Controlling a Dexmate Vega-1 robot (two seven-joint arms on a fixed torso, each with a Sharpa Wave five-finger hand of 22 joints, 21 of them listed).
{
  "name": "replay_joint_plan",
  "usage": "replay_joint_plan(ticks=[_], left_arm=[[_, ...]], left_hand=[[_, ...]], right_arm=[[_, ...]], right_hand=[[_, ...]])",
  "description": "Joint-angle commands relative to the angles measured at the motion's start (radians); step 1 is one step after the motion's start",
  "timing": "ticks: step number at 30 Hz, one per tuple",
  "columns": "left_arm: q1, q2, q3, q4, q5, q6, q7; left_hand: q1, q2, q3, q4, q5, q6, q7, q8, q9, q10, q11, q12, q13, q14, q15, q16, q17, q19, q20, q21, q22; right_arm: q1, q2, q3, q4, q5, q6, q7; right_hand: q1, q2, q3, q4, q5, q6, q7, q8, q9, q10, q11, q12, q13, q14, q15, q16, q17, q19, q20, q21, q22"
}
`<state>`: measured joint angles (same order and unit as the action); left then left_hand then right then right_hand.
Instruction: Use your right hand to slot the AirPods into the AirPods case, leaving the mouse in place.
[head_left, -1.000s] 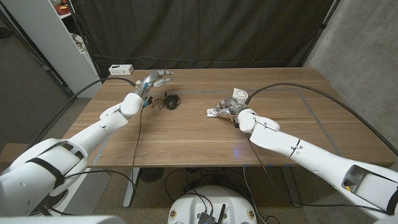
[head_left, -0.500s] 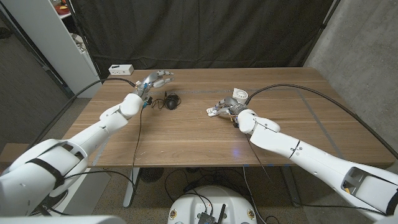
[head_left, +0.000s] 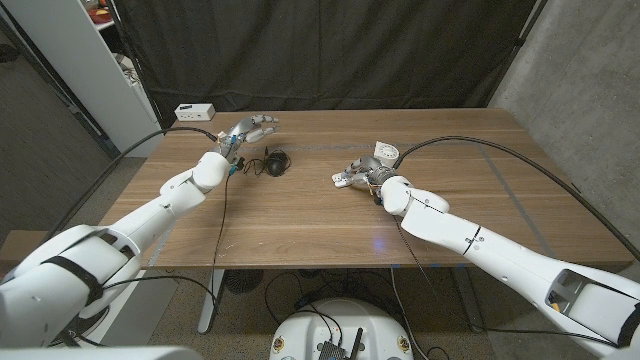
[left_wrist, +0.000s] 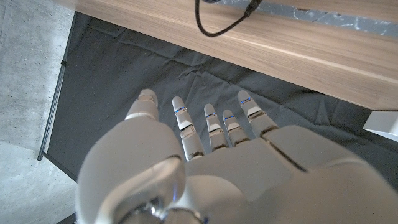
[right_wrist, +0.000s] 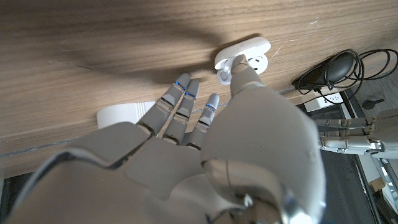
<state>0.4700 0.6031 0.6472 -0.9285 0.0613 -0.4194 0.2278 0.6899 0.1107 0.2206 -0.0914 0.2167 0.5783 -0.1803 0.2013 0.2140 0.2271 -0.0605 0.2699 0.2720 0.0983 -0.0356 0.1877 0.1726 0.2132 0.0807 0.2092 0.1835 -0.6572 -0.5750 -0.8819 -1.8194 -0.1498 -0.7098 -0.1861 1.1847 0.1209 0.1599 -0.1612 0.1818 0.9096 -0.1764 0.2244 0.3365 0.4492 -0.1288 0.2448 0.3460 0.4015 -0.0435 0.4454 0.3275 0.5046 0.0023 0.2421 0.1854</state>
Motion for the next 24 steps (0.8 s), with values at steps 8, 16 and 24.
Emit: replay_joint_plan(ticks=[8,16,24], left_arm=[[0.006,0.004,-0.006,0.0,-0.001,-0.005,0.013],[-0.008,-0.005,-0.001,0.036,-0.003,-0.026,0.007],[-0.026,-0.017,0.01,0.079,-0.005,-0.056,-0.002]], left_hand=[[0.004,0.011,0.004,-0.008,-0.005,0.003,-0.006,0.003,0.001,0.008,-0.005,-0.002,0.001,0.012,-0.043,-0.004,0.001,0.005,0.002,0.003,0.005],[0.005,0.012,0.003,-0.01,-0.005,-0.004,-0.005,0.0,0.001,0.005,-0.002,-0.003,0.001,0.012,-0.042,-0.005,0.001,0.004,0.004,0.003,0.006],[0.004,0.016,0.002,-0.009,-0.005,-0.009,-0.003,0.0,0.001,0.004,0.0,-0.004,0.002,0.01,-0.038,-0.005,0.002,0.001,0.008,0.003,0.006]], right_arm=[[-0.028,0.018,0.001,-0.127,-0.031,-0.162,-0.056],[-0.035,0.068,-0.026,-0.141,-0.044,-0.262,-0.117],[-0.034,0.119,-0.036,-0.075,-0.039,-0.293,-0.185]], right_hand=[[-0.091,-0.044,-0.036,0.044,-0.005,-0.067,0.049,-0.006,0.029,-0.01,0.069,0.004,0.011,0.019,-0.14,-0.018,-0.012,0.036,0.037,0.01,0.002],[-0.143,-0.056,-0.057,0.06,-0.003,-0.058,0.08,0.007,0.042,-0.015,0.09,0.003,0.015,0.017,-0.118,-0.013,-0.005,0.042,0.052,0.009,0.002],[-0.141,-0.054,-0.055,0.053,-0.001,-0.024,0.089,0.025,0.051,-0.004,0.096,0.007,0.018,0.023,-0.117,-0.006,-0.001,0.046,0.057,0.009,0.002]])
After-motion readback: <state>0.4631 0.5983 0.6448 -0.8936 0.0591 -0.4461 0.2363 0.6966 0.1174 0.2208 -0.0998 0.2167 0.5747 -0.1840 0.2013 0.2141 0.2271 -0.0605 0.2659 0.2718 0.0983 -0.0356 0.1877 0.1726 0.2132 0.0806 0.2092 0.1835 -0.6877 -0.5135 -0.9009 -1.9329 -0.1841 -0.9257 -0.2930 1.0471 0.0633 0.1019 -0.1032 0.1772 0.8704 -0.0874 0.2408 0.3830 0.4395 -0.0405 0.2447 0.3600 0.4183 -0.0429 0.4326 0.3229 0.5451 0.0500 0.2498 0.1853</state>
